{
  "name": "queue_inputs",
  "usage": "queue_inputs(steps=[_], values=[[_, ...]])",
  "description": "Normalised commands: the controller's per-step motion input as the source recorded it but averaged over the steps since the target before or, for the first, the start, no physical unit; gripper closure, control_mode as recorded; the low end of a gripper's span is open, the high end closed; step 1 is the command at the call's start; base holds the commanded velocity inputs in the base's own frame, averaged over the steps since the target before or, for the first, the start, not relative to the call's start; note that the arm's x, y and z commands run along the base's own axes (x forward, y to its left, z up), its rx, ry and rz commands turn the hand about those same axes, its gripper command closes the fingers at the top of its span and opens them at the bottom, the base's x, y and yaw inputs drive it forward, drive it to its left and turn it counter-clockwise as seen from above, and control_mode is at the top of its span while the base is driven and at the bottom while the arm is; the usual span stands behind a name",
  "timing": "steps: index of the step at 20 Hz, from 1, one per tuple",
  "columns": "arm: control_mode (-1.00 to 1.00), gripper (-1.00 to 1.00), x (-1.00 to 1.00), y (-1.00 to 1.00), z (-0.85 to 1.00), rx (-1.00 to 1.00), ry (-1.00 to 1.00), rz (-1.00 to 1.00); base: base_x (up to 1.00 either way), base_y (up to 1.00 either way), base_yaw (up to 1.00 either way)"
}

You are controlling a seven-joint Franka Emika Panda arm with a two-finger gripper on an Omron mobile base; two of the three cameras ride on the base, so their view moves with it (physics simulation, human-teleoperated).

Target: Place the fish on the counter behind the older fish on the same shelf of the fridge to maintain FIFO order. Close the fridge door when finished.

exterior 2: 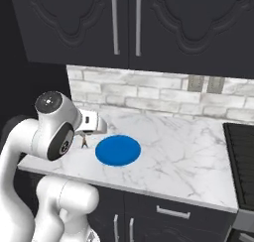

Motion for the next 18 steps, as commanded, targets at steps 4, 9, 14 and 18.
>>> queue_inputs(steps=[4, 9, 14, 18], values=[[1.00, 1.00, 0.00, 0.00, 0.00, 0.00, 0.00, 0.00, -0.62, 0.00, 0.40], [1.00, 1.00, 0.00, 0.00, 0.00, 0.00, 0.00, 0.00, -0.85, -0.35, 0.50], [1.00, 1.00, 0.00, 0.00, 0.00, 0.00, 0.00, 0.00, -0.98, -0.50, 0.55], [1.00, 1.00, 0.00, 0.00, 0.00, 0.00, 0.00, 0.00, -0.92, -0.55, 0.58]])
